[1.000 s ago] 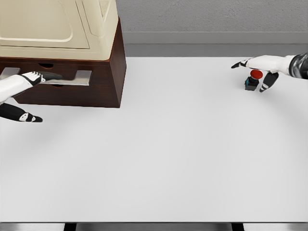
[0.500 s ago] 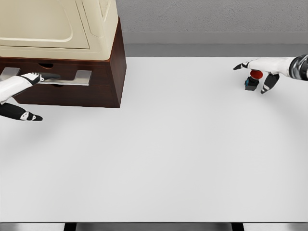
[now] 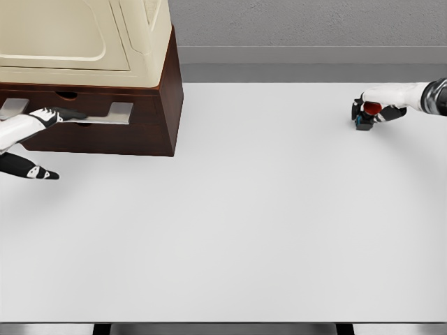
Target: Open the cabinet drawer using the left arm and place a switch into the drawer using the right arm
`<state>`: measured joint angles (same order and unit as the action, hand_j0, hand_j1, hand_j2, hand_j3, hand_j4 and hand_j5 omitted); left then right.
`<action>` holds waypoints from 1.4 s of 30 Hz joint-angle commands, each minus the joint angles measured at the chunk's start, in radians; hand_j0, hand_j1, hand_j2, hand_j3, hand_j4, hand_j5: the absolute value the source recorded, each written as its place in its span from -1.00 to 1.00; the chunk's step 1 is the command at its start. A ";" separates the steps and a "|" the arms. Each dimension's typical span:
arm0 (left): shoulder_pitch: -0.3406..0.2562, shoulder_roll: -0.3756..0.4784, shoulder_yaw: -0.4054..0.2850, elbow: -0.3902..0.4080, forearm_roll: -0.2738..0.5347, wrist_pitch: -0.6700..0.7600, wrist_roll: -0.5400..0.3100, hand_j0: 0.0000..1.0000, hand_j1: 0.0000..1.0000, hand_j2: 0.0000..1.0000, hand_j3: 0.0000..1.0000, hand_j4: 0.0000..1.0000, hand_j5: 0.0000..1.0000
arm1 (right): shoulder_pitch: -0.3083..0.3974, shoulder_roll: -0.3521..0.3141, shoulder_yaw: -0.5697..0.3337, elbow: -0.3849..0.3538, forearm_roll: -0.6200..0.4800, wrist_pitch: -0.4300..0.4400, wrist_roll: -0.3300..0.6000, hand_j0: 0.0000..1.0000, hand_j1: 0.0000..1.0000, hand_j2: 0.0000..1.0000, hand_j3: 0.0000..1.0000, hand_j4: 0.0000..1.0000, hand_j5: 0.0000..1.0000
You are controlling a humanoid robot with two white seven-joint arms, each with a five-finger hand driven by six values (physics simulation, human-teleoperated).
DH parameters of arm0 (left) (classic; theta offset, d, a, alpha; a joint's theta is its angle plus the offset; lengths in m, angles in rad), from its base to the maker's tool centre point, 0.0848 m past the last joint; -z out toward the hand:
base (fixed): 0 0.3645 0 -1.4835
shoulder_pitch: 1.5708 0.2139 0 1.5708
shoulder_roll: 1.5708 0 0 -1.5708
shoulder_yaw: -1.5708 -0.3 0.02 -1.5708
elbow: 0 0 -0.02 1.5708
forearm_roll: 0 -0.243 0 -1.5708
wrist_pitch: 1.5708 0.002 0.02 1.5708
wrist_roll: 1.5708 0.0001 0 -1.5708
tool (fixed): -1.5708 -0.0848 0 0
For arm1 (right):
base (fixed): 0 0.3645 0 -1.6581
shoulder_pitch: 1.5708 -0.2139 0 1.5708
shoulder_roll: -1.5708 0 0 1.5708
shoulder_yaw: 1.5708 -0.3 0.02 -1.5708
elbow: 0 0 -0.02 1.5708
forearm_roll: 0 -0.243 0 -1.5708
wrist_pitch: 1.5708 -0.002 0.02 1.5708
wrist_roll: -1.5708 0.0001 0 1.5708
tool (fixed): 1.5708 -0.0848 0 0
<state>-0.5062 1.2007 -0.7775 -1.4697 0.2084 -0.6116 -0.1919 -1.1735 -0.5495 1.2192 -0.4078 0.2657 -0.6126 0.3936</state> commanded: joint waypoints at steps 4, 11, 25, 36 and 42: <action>0.003 0.053 0.001 -0.038 0.029 0.001 -0.012 1.00 1.00 1.00 1.00 1.00 1.00 | -0.002 0.003 -0.006 -0.017 -0.003 0.002 0.039 -0.30 -0.30 -0.30 -0.30 -0.30 -0.30; 0.011 0.102 0.000 -0.070 0.051 0.001 -0.012 1.00 1.00 1.00 1.00 1.00 1.00 | -0.014 -0.078 -0.058 -0.250 -0.005 0.002 0.048 -0.30 -0.30 -0.30 -0.30 -0.30 -0.30; 0.038 0.140 0.032 -0.107 0.118 0.001 -0.007 1.00 1.00 1.00 1.00 1.00 1.00 | -0.017 -0.265 -0.133 -0.913 -0.006 0.002 0.048 -0.29 -0.29 -0.29 -0.29 -0.29 -0.29; 0.044 0.065 0.014 -0.098 0.111 0.001 -0.007 1.00 1.00 1.00 1.00 1.00 1.00 | -0.032 -0.215 -0.144 -1.131 -0.011 0.002 0.047 -0.29 -0.29 -0.29 -0.29 -0.29 -0.29; 0.041 0.063 0.009 -0.078 0.114 0.001 -0.007 1.00 1.00 1.00 1.00 1.00 1.00 | -0.064 -0.076 -0.139 -1.186 -0.013 0.002 0.045 -0.29 -0.29 -0.29 -0.29 -0.29 -0.29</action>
<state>-0.4648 1.2648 -0.7697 -1.5561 0.3146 -0.6119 -0.1998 -1.2379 -0.6630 1.0801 -1.5782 0.2612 -0.6145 0.4407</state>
